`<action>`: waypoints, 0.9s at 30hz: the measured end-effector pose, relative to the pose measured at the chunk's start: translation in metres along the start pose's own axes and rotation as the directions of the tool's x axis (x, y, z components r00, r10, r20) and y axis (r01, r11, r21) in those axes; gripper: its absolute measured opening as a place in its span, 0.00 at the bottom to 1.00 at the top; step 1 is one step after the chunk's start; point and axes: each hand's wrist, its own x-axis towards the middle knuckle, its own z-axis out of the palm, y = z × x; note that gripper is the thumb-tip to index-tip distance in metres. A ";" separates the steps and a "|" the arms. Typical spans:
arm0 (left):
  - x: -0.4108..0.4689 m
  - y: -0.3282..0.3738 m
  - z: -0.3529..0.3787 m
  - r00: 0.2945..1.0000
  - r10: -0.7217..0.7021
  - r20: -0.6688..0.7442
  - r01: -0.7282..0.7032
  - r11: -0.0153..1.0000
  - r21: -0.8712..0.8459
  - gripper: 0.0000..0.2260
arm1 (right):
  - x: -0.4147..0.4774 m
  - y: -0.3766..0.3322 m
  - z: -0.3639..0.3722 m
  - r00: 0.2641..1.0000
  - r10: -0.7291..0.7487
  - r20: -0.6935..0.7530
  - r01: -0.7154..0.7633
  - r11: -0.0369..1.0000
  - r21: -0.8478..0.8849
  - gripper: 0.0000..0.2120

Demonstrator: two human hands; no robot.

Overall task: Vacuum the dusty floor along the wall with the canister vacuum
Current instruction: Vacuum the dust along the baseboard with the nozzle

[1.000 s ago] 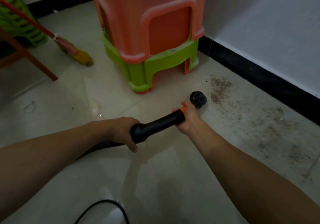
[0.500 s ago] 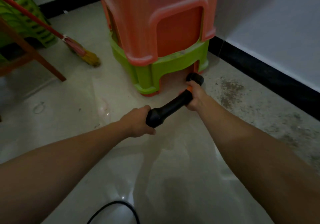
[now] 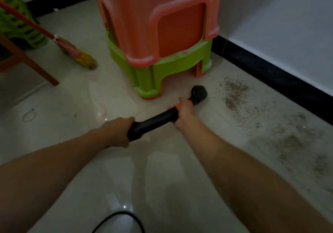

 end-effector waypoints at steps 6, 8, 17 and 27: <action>-0.011 -0.043 -0.002 0.998 0.065 0.003 -0.065 0.978 0.199 0.12 | -0.058 0.091 -0.026 0.988 0.113 -0.105 -0.068 0.929 0.363 0.10; -0.013 -0.038 -0.002 0.994 0.090 0.055 -0.100 0.970 0.222 0.11 | -0.069 0.095 -0.034 0.983 0.137 -0.125 -0.093 0.946 0.311 0.12; -0.013 -0.006 -0.027 0.984 0.005 0.178 -0.031 0.990 0.140 0.23 | -0.052 0.020 -0.025 0.995 0.096 -0.012 -0.095 0.994 0.056 0.20; -0.002 0.020 -0.031 0.969 0.153 0.196 -0.203 0.943 0.265 0.13 | -0.083 0.057 -0.081 0.971 0.139 -0.196 -0.087 0.964 0.252 0.17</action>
